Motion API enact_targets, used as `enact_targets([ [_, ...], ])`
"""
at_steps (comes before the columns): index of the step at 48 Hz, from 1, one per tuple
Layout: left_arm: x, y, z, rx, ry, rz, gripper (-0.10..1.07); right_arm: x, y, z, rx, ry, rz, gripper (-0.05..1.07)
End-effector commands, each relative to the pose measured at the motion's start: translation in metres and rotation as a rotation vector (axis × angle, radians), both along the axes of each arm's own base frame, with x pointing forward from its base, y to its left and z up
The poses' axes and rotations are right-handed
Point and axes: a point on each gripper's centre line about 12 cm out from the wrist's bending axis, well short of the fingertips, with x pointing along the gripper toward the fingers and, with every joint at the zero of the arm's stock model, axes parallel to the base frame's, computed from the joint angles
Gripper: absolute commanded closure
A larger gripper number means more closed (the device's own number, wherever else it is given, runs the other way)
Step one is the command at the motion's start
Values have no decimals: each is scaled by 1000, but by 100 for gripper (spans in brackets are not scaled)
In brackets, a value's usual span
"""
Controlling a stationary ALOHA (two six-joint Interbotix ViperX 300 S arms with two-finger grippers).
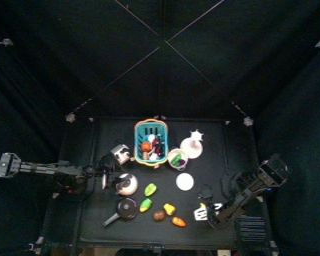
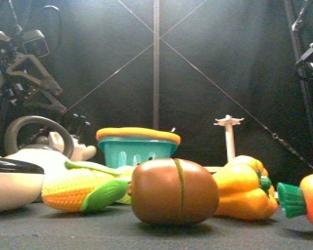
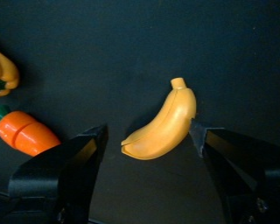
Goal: Grab banana
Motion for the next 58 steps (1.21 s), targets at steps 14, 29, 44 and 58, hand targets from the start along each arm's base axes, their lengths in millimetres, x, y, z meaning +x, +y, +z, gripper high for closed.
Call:
enact_targets([
  [14, 2, 1, 4, 6, -16, 2, 9, -11, 6, -23, 50, 113, -90, 0],
  [29, 2, 1, 4, 5, -16, 2, 9, -5, -6, -33, 35, 79, -67, 3],
  [44, 2, 1, 4, 3, -16, 3, 9, 0, -13, -34, 16, 66, -59, 26],
  [58, 2, 1, 4, -2, -18, 5, 9, 7, -21, -14, -13, -17, 7, 34],
])
